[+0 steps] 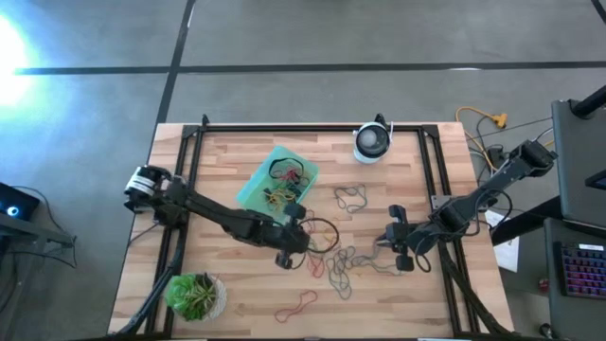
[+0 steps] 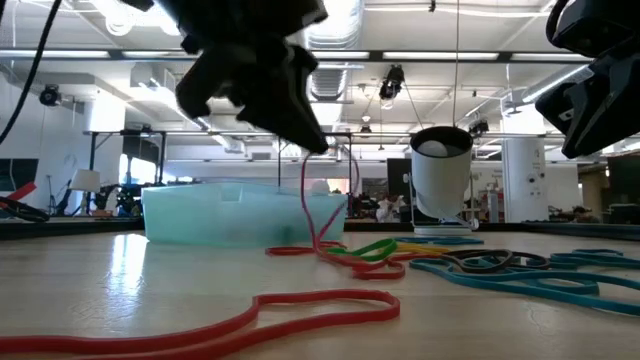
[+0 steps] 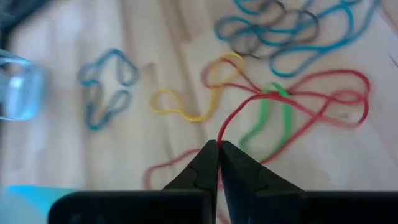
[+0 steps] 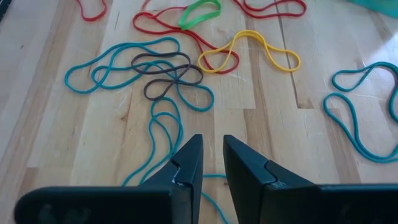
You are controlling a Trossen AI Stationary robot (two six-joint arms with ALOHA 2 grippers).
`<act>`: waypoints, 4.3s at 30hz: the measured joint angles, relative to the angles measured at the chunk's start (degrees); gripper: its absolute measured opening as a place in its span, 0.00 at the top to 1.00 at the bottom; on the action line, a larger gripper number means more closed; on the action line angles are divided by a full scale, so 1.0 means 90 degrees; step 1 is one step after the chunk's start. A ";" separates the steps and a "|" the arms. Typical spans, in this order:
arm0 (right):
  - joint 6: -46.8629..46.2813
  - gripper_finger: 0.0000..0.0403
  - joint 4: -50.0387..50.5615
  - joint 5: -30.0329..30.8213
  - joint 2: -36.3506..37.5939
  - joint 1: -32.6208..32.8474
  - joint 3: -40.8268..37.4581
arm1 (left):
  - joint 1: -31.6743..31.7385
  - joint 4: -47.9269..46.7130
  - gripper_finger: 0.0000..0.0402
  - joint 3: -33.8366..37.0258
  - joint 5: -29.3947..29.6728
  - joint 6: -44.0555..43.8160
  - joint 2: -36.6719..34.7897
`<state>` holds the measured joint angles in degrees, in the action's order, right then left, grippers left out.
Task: Pick and place rubber bands into bin
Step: Put the red rubber band into the green bin
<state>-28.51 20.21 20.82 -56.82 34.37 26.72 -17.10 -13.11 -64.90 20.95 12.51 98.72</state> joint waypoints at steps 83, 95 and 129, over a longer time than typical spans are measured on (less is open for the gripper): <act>0.1498 0.86 -0.2662 0.0134 0.0005 -0.0015 -0.0782 | -0.1291 0.1074 0.80 0.0390 -0.1726 -0.0807 0.0555; 0.1501 0.87 -0.2642 0.0134 0.0005 -0.0015 -0.0809 | -0.1277 0.1552 0.80 0.0263 -0.2606 -0.0838 0.0993; 0.1404 0.87 -0.2606 0.0136 0.0005 -0.0015 -0.0816 | -0.1082 0.2074 0.80 0.0017 -0.3266 -0.0527 0.1865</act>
<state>-15.88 -3.25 22.04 -56.77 34.24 19.38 -26.84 5.56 -64.75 -8.44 7.77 115.50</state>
